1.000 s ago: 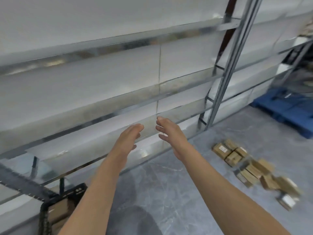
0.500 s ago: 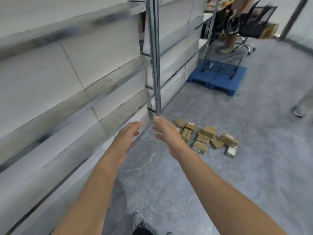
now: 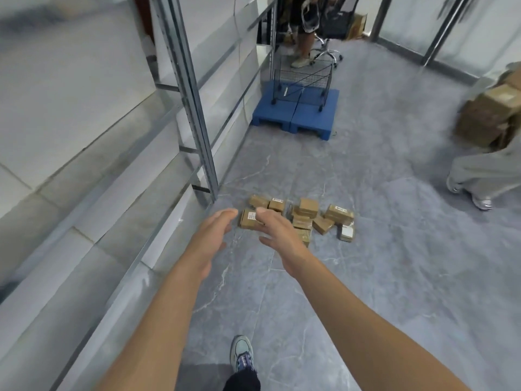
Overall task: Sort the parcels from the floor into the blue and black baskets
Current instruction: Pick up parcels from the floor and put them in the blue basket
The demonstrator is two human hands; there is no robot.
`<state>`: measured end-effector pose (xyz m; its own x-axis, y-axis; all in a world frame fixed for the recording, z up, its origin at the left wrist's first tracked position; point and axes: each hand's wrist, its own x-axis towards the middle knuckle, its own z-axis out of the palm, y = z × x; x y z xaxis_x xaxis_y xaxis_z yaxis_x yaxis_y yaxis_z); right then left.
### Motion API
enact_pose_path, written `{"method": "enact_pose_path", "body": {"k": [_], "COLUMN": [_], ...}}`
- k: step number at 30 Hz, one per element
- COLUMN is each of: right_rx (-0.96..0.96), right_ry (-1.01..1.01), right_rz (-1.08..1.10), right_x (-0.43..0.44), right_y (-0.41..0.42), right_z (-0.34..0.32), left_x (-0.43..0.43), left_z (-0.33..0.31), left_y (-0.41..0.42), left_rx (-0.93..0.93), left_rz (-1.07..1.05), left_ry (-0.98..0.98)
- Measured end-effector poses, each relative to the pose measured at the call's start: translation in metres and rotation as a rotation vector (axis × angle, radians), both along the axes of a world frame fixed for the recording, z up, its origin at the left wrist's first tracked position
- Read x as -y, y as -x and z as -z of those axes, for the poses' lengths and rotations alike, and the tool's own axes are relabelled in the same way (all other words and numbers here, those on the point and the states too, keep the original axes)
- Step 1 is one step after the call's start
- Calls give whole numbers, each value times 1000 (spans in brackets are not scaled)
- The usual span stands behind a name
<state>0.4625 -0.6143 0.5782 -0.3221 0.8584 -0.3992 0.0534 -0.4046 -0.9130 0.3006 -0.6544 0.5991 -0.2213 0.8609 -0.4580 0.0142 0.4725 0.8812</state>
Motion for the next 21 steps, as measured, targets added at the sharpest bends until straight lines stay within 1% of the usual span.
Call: {"method": "enact_pose_path", "body": {"k": [5,10,16,21], "right_rx": [60,60,59,47], "right_ry": [21,62,104,179], "right_rz": [65,146,204,212], "right_x": [-32,-57,-92,-134], "right_y": [15,9,2,-5], "right_z": [10,21,40,70], "left_x": [-44,-78,-122,-171], "left_z": [9,21,45,69], "left_y": [24,35,31,18], "left_rx": [16,17,18,17], "left_rz": [74,130,178,190], "left_ry": [31,62,131,183]}}
